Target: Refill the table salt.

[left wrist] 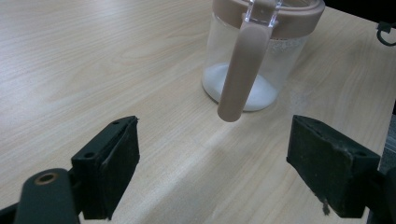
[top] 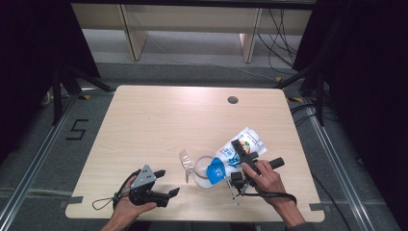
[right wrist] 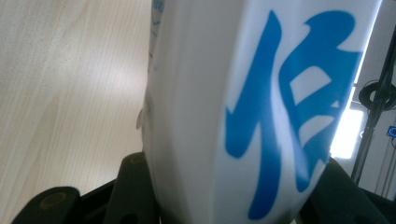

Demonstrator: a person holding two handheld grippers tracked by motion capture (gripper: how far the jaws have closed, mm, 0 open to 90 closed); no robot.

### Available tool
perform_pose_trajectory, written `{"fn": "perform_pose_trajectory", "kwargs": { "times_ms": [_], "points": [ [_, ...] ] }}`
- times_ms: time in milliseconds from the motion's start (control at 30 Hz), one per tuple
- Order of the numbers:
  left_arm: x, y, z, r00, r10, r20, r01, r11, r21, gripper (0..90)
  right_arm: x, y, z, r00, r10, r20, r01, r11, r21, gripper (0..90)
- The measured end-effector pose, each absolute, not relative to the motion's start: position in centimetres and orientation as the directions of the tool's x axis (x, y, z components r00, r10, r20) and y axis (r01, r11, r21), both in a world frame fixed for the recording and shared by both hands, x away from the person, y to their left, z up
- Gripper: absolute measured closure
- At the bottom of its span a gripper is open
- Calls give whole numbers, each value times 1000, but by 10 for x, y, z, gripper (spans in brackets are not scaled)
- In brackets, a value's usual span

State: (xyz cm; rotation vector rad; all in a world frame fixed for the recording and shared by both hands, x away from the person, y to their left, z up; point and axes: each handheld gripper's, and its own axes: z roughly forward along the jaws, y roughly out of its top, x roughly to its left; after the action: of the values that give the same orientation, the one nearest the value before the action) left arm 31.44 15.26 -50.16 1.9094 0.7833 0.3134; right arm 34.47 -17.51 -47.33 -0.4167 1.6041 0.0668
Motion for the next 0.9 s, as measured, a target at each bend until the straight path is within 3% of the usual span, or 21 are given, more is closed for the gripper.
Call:
{"fn": "perform_pose_trajectory", "kwargs": {
  "times_ms": [467, 633, 700, 900],
  "points": [
    [314, 153, -502, 756, 643, -121, 382, -284, 879, 164, 345, -174, -471, 9, -260, -966, -322, 914, -249, 581],
    [314, 152, -502, 753, 646, -128, 388, -278, 879, 164, 344, -174, -473, -6, -237, -971, -306, 925, -224, 583],
    [314, 153, -502, 755, 644, -123, 384, -282, 879, 163, 345, -173, -470, 5, -272, -962, -315, 913, -260, 585],
    [314, 153, -502, 757, 643, -120, 382, -284, 879, 164, 344, -174, -473, -10, -238, -971, -303, 926, -224, 586]
  ]
}}
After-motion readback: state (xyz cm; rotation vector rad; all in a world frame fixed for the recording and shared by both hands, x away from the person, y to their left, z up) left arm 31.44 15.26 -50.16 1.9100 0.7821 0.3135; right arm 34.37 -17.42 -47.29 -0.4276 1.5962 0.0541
